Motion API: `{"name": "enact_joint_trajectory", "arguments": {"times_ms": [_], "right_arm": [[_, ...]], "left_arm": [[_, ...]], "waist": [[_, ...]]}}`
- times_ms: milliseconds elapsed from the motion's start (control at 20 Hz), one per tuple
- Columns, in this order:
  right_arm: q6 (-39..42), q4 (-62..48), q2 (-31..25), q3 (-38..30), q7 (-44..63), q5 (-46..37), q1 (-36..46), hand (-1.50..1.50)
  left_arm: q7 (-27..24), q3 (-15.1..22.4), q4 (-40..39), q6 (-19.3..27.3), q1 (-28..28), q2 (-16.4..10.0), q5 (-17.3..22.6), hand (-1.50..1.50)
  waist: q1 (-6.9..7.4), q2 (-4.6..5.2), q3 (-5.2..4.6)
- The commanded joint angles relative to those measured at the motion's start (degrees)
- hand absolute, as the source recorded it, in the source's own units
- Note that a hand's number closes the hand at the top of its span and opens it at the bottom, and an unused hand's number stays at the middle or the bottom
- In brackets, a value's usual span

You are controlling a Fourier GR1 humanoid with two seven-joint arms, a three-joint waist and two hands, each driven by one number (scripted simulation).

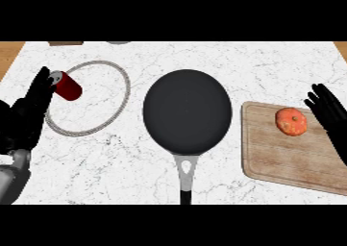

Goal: Pick the squash from the cutting board and place it in the pan

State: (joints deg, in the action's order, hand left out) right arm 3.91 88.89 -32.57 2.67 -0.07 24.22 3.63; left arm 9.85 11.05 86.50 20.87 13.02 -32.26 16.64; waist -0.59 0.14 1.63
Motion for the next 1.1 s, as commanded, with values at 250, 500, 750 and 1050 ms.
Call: {"name": "enact_joint_trajectory", "arguments": {"times_ms": [250, 500, 750, 1050], "right_arm": [[-0.87, -5.5, -2.85, -18.17, -7.93, 8.35, 13.52, 1.5], [-15.14, -1.05, -5.38, -14.28, -14.71, -14.35, -5.83, 1.5], [-14.11, 2.6, -8.58, -18.9, -15.81, -17.31, -19.86, -1.5], [-9.82, 10.05, -15.02, -18.56, -6.08, -21.7, -15.26, -1.5]], "left_arm": [[-2.29, -0.13, 2.47, 0.86, -0.45, 6.81, 2.09, 0.0], [-4.42, -0.58, 2.26, -1.11, -5.56, 8.52, 4.5, 0.0], [-1.48, -1.65, 3.75, -1.8, -4.82, 7.54, 4.84, 0.0], [-0.62, -3.17, 2.21, -3.43, -1.17, 8.33, 3.86, 0.0]], "waist": [[1.44, -0.05, -1.58], [-1.14, -0.53, -1.72], [-1.4, -0.53, -1.68], [0.22, -0.17, -1.68]]}}
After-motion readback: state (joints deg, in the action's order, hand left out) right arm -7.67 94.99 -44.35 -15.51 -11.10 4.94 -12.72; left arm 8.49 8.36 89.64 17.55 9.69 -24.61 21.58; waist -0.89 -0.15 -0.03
